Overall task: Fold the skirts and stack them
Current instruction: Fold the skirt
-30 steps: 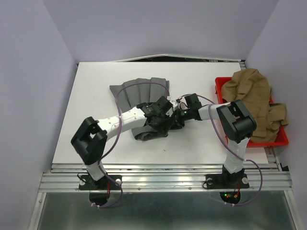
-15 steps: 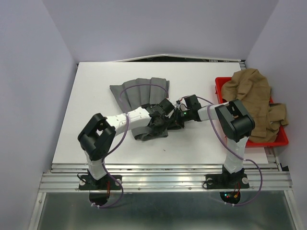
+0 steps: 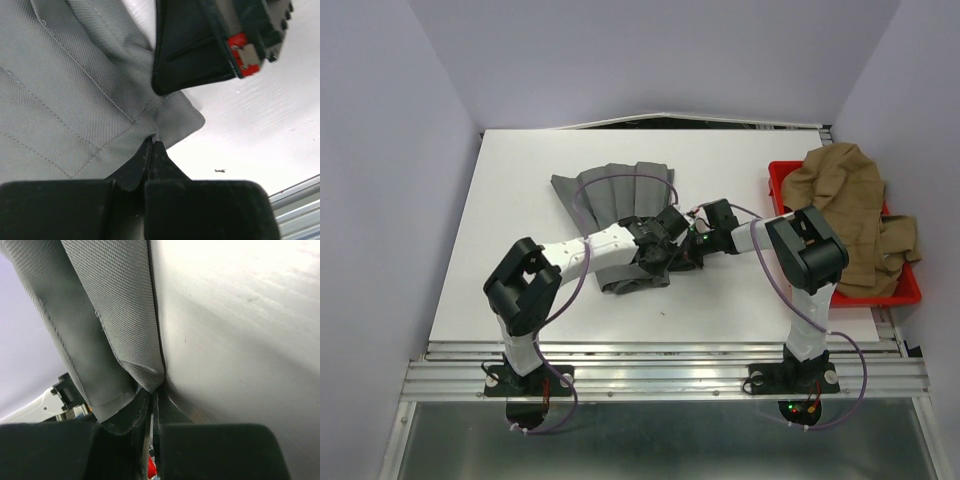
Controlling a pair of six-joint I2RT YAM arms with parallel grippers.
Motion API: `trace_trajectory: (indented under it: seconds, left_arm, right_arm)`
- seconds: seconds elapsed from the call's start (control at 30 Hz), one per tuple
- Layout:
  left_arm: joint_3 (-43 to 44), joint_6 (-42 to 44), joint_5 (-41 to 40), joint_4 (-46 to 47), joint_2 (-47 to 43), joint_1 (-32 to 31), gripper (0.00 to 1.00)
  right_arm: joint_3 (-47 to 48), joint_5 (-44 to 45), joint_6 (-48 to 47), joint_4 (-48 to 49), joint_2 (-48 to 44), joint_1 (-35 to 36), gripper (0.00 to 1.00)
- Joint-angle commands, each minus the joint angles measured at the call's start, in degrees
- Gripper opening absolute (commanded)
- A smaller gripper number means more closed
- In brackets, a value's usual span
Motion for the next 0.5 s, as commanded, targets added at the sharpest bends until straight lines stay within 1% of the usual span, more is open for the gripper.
trace_trajectory:
  seconds: [0.0,0.2,0.33,0.37,0.4,0.47]
  left_arm:
    - [1.79,0.26,-0.12,-0.03,-4.25,-2.94,0.0]
    - [2.58,0.79,1.46,-0.12,0.22,-3.12,0.0]
    - [2.23,0.79,2.69,2.25,1.54,-2.77,0.0]
    - [1.79,0.79,2.87,2.6,2.33,-2.42,0.0]
    - [1.35,0.62,3.22,2.95,2.68,-1.81,0.01]
    - [0.82,0.09,6.29,3.83,3.99,1.0,0.04]
  right_arm:
    - [0.31,0.67,0.25,1.64,1.32,1.45,0.01]
    - [-0.31,0.84,0.25,1.99,0.36,1.45,0.01]
    - [-0.75,0.76,0.25,1.9,-0.08,1.45,0.01]
    - [-0.92,0.84,0.25,1.9,-0.17,1.45,0.03]
    - [-1.01,0.84,0.6,1.9,-0.52,1.45,0.07]
    - [-1.27,0.84,0.86,1.82,-1.05,1.45,0.13]
